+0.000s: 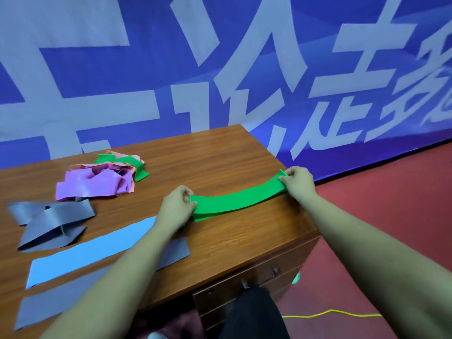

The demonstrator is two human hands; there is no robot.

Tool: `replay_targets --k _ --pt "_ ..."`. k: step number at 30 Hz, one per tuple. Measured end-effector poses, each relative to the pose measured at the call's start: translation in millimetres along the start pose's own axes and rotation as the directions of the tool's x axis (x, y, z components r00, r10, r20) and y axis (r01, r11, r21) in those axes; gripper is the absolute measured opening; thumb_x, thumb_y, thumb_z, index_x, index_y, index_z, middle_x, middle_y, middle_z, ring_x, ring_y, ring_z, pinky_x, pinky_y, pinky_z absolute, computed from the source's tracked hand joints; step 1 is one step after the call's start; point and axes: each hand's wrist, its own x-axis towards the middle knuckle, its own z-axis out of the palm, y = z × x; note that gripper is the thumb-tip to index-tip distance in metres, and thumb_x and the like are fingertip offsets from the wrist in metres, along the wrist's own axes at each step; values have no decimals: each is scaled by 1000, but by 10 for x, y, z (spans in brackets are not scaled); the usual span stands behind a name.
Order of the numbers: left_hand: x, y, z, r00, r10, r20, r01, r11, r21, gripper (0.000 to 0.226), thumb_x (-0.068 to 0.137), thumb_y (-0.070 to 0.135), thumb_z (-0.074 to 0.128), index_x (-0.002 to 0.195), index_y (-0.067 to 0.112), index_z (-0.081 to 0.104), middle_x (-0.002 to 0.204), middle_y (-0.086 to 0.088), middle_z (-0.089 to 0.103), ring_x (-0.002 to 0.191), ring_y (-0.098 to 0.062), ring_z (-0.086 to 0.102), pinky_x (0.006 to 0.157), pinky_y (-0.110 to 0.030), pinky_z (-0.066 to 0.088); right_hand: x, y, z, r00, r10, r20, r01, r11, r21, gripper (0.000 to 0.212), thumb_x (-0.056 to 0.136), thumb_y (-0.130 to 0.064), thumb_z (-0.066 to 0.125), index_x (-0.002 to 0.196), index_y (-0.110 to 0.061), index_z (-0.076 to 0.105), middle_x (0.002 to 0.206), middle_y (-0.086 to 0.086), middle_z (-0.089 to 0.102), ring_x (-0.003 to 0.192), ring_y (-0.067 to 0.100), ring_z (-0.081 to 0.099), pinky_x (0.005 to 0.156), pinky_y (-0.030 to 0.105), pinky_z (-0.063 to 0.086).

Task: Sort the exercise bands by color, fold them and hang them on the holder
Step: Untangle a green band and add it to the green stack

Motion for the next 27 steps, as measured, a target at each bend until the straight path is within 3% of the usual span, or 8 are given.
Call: replay_targets --k 7,12,16,19,23,27 --pt "72 -22 226 998 55 -26 -49 983 180 26 86 7 65 110 8 57 102 -15 66 100 -35 59 83 -36 44 171 181 103 1000 0 -31 -1 999 -36 9 86 -19 69 86 -11 65 86 5 66 88 25 62 76 35 49" --pt "27 -54 337 992 124 -8 -118 960 253 25 85 2 55 110 8 54 102 -16 55 97 -38 55 83 -42 45 179 225 290 1000 -4 -26 1 992 -126 7 88 -21 66 85 -18 61 88 4 64 93 29 61 81 41 51" --pt "-24 -105 361 974 215 -75 -179 927 329 11 88 10 57 98 11 61 97 -7 38 86 -30 49 77 -41 49 134 276 384 987 -102 -127 74 975 -210 23 88 -16 65 110 -11 62 103 12 66 102 33 58 89 45 48" --pt "-28 -169 343 961 266 -72 -216 891 400 9 90 16 58 95 12 65 98 -9 46 90 -31 49 76 -41 46 92 337 384 966 -170 -195 107 948 -300 18 89 -14 61 106 -13 61 99 13 62 99 35 54 86 44 45" --pt "19 -155 281 966 257 5 -236 877 419 13 91 21 56 99 16 65 100 -8 50 97 -31 49 82 -41 46 81 262 371 964 -216 -153 117 866 -486 19 91 -15 55 103 -11 68 104 13 55 100 36 49 83 43 40" --pt "109 -192 45 972 235 -4 -215 893 397 16 90 27 59 98 15 66 95 -8 50 100 -31 50 89 -41 45 -53 -208 496 941 -340 -7 301 841 -450 30 92 -29 53 113 -12 66 114 11 55 108 32 51 91 43 42"
